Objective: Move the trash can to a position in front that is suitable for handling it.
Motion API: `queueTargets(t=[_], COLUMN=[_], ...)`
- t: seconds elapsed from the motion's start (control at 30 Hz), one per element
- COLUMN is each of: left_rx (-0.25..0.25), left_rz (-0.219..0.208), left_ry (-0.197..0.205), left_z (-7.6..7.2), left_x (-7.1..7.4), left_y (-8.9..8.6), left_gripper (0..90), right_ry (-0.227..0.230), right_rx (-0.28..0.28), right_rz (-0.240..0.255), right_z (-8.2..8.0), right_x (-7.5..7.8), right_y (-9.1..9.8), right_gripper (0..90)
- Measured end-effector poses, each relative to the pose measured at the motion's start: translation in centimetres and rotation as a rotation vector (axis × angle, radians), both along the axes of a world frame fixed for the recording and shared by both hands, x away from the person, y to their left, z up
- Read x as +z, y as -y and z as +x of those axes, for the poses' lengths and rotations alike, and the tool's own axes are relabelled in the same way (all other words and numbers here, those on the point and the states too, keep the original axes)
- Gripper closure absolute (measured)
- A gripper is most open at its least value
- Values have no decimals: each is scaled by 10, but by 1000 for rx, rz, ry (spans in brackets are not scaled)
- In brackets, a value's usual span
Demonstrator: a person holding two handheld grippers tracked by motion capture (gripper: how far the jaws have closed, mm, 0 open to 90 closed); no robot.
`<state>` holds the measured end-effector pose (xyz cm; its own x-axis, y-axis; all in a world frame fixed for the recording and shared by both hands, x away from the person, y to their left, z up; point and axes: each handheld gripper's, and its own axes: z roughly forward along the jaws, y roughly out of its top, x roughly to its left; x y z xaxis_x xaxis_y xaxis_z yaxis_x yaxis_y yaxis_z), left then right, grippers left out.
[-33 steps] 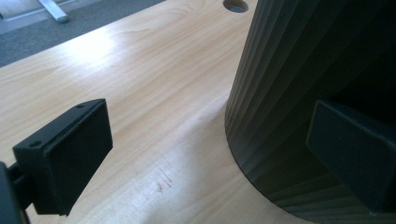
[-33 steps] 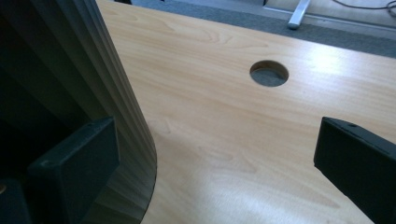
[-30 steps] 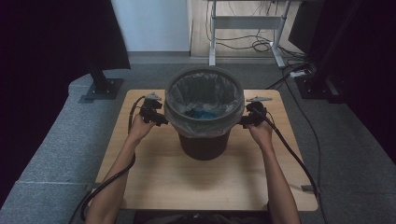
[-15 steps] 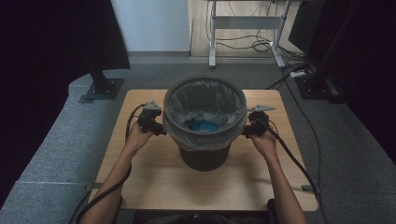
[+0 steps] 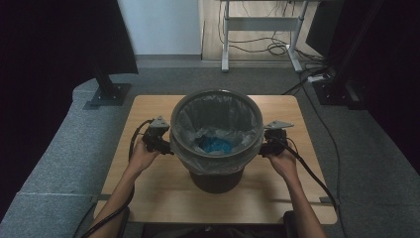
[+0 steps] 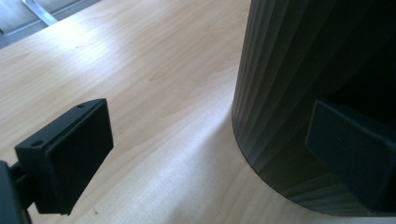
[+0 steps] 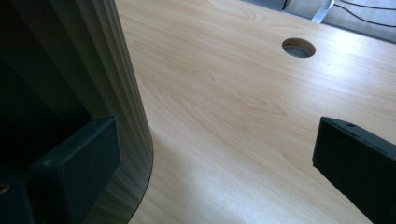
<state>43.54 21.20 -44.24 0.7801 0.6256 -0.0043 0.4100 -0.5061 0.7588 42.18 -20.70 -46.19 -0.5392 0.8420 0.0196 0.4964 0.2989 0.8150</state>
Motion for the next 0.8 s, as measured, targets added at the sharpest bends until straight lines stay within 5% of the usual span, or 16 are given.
queueTargets(t=[0.53,0.8], left_rx=[5,51], left_rz=[6,-19], left_ry=[-21,-46], left_z=[-4,-11], left_x=[-5,-16], left_y=[-4,-24], left_gripper=[0,0], right_ry=[-3,-22], right_rx=[25,-8], right_rz=[-42,-44], right_z=[-8,-19], right_x=[-4,-8], right_y=[2,18], right_gripper=[0,0])
